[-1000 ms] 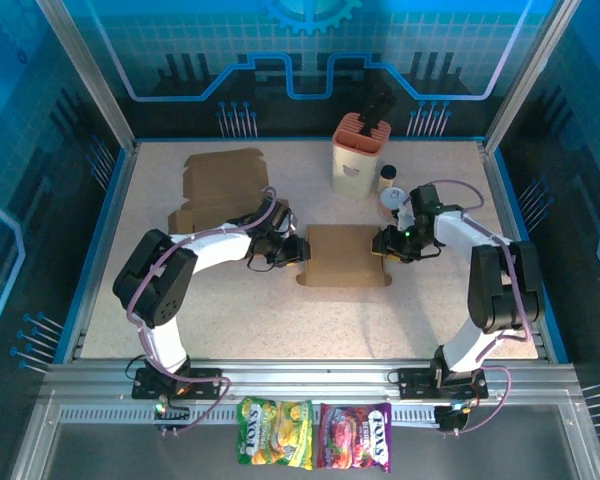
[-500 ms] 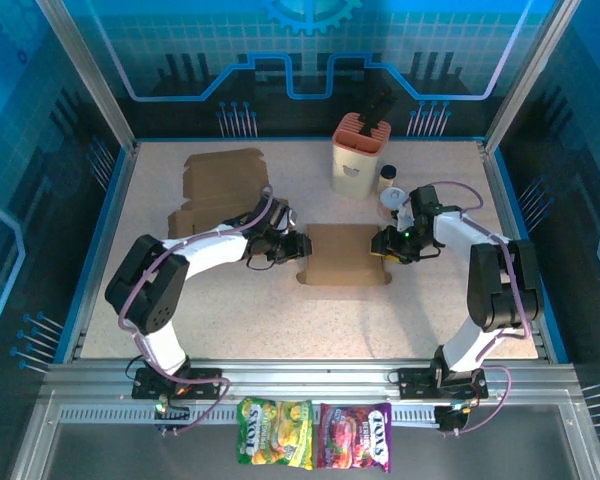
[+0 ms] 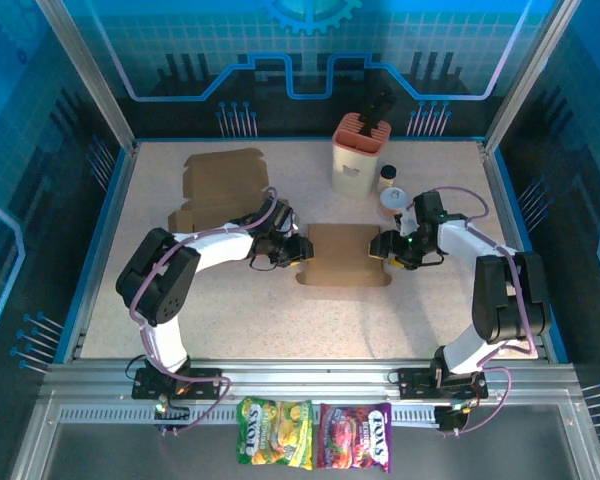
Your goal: Fold the paper box
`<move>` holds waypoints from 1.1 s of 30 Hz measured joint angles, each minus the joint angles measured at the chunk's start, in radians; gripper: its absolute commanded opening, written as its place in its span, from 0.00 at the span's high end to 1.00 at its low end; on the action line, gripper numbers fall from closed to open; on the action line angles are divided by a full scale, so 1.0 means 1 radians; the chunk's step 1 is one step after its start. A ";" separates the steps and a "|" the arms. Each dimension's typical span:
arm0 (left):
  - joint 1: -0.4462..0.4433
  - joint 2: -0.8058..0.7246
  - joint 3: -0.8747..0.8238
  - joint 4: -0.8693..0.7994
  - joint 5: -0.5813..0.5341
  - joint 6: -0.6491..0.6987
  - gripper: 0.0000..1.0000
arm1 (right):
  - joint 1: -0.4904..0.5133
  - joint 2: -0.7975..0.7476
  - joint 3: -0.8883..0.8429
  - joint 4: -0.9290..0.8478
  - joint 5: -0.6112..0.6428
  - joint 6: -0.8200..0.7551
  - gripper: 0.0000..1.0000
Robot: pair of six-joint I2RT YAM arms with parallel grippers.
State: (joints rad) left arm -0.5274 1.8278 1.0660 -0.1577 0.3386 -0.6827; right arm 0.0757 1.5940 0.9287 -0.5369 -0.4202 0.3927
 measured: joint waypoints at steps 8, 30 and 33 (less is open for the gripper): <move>0.000 0.000 -0.008 0.035 0.000 -0.004 0.76 | -0.008 0.016 -0.007 0.053 -0.031 0.007 0.30; 0.026 -0.043 -0.161 0.255 0.036 -0.057 0.93 | -0.018 0.032 -0.020 0.136 -0.122 0.019 0.24; 0.032 -0.051 -0.179 0.270 0.038 -0.056 0.93 | -0.018 0.034 -0.020 0.146 -0.143 0.018 0.24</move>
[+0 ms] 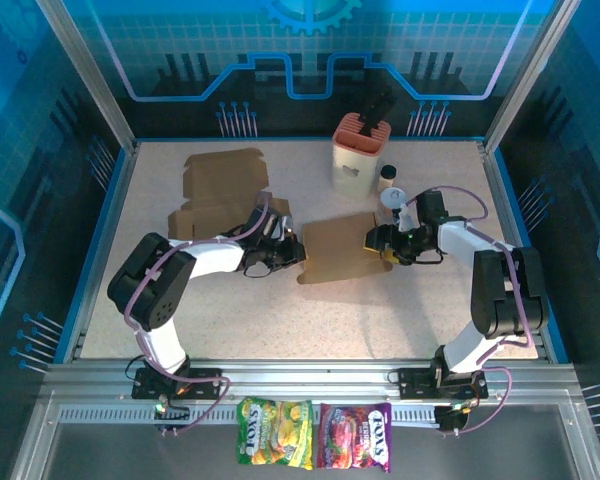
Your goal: Fold the paper box
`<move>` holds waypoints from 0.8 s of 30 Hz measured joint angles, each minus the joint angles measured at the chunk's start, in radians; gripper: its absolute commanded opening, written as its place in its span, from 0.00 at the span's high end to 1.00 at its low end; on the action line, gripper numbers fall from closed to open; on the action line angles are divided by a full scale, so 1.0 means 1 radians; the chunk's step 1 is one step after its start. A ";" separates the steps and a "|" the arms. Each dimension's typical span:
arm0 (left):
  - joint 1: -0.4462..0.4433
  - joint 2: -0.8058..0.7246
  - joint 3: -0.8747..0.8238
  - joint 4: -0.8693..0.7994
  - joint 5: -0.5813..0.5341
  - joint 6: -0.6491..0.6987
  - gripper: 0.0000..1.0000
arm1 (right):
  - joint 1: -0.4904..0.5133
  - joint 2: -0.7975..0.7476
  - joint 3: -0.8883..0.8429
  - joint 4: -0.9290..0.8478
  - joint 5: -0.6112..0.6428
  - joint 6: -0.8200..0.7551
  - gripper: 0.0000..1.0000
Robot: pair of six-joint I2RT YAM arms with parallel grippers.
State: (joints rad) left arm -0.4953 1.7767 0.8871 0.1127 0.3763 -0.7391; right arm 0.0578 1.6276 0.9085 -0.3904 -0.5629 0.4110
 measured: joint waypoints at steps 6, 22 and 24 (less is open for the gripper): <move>0.004 -0.006 -0.017 0.019 0.003 0.000 0.93 | 0.000 0.023 0.000 0.024 -0.060 0.000 0.26; 0.013 -0.039 -0.034 0.006 -0.013 0.029 0.70 | 0.012 0.043 0.002 0.116 -0.184 0.115 0.55; 0.012 -0.065 -0.043 -0.007 -0.021 0.061 0.66 | 0.016 0.037 0.002 0.127 -0.196 0.150 0.58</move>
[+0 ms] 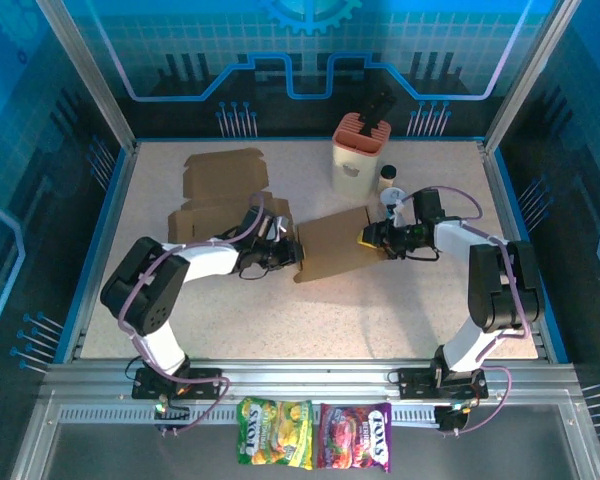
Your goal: Fold the paper box
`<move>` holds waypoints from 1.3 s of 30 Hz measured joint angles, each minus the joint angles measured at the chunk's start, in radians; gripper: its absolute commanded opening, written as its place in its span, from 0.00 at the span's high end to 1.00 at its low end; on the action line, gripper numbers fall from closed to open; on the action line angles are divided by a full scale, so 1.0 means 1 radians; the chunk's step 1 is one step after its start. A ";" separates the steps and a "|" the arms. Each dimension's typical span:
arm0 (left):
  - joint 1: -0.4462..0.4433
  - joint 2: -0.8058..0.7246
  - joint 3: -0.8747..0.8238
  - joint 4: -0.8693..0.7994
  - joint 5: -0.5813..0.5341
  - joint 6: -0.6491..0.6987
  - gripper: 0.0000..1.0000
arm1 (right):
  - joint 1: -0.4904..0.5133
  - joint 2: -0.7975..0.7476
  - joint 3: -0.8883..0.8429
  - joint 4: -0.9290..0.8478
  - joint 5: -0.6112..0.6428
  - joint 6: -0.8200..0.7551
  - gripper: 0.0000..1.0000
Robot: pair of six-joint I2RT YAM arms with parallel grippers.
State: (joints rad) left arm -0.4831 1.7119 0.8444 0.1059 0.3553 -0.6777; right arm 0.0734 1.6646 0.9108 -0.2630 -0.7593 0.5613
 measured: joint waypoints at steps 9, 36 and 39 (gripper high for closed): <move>-0.161 -0.284 0.000 -0.055 -0.050 0.510 0.51 | 0.000 -0.058 0.000 -0.008 -0.024 0.202 0.60; -0.384 -0.219 0.124 -0.274 -0.386 1.390 0.32 | -0.016 -0.173 0.038 -0.445 -0.106 0.457 0.59; -0.386 -0.201 0.131 -0.279 -0.396 1.392 0.33 | -0.016 -0.174 0.038 -0.454 -0.105 0.465 0.60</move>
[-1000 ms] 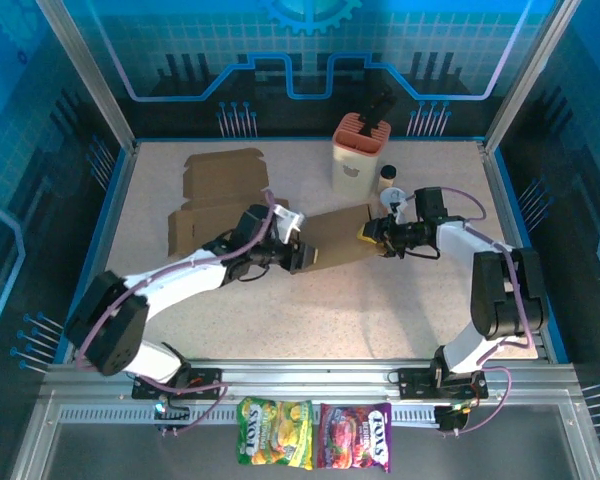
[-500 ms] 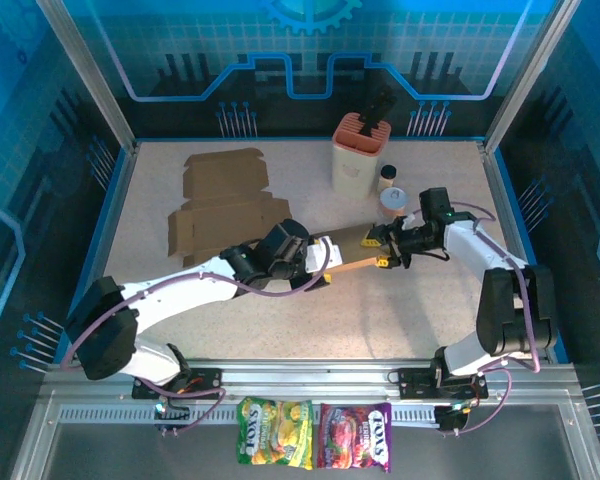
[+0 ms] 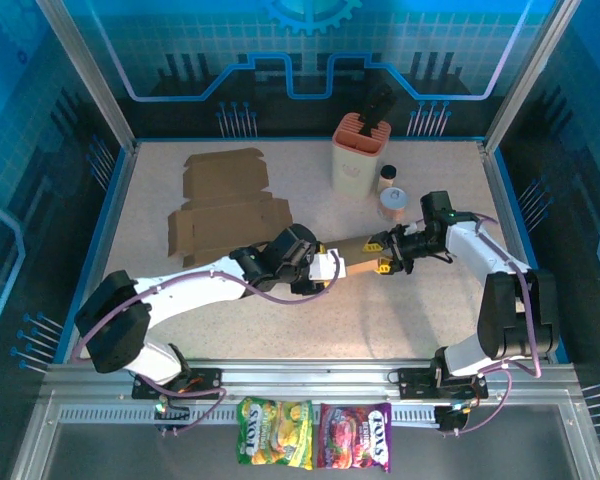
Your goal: Fold the paper box
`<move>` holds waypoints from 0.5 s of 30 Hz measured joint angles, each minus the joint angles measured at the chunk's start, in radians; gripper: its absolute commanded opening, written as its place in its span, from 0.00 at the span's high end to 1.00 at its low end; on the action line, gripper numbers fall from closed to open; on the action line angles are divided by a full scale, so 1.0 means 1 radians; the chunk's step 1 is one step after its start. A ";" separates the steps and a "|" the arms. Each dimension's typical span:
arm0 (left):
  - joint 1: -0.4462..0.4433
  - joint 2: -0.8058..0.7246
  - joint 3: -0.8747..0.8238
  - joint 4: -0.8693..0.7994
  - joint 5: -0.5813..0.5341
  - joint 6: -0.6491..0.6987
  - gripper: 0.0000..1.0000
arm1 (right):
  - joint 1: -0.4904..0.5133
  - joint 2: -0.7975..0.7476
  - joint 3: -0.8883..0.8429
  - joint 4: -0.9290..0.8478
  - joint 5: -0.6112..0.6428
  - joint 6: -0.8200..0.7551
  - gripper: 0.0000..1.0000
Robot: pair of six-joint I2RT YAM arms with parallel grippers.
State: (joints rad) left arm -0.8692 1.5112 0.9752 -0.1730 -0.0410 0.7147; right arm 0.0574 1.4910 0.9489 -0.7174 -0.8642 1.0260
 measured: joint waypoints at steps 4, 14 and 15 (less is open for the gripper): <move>-0.005 0.019 0.001 0.000 -0.016 0.000 0.33 | 0.000 -0.007 -0.001 -0.008 0.010 0.012 0.60; -0.023 -0.037 -0.004 -0.022 0.019 0.024 0.31 | -0.006 -0.034 -0.028 -0.004 -0.002 0.055 0.61; -0.023 -0.038 -0.004 -0.025 0.019 0.024 0.31 | -0.006 -0.035 -0.028 -0.004 -0.006 0.058 0.61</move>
State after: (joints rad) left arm -0.8925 1.4731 0.9714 -0.1982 -0.0219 0.7387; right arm 0.0513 1.4555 0.9207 -0.7216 -0.8700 1.0843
